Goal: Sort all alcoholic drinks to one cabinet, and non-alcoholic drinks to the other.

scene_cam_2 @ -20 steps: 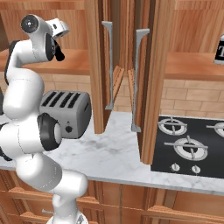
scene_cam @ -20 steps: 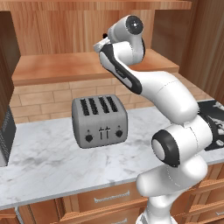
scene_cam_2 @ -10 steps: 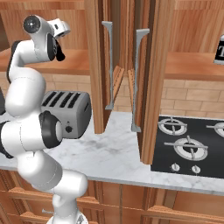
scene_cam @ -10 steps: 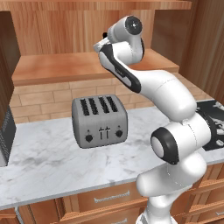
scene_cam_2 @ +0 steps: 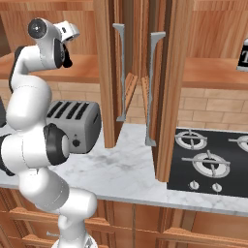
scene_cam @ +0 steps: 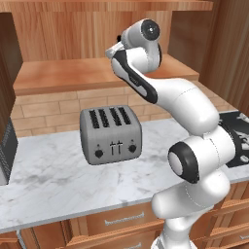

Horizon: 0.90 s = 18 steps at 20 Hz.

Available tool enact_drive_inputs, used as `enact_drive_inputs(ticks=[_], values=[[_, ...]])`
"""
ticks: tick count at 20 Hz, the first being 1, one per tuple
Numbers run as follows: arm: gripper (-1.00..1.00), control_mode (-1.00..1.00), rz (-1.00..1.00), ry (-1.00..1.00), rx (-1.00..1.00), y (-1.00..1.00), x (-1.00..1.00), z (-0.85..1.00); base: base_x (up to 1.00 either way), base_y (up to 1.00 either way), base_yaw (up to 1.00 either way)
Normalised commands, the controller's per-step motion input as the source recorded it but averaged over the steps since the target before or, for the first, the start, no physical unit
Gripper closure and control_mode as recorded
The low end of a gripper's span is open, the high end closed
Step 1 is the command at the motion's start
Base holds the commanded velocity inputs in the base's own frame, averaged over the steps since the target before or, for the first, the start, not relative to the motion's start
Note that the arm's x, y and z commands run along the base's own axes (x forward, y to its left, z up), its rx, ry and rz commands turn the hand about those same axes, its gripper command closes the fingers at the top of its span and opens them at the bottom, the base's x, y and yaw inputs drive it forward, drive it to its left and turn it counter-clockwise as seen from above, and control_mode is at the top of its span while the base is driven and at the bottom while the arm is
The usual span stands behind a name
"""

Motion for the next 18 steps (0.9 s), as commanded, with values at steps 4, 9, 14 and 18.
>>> enact_drive_inputs(ticks=[4, 9, 14, 18], values=[[-1.0, -1.0, 0.0, -0.02, 0.0, -0.06, 0.0, -0.02, 0.0, 0.0, 0.0], [-1.0, -1.0, 0.0, -0.01, 0.0, -0.04, 0.02, -0.01, 0.0, 0.0, 0.0], [-1.0, -1.0, 0.0, 0.0, 0.0, 0.0, 0.07, 0.0, 0.0, 0.0, 0.0], [-1.0, -1.0, 0.0, 0.0, 0.0, 0.0, 0.08, -0.01, 0.0, 0.0, 0.0]])
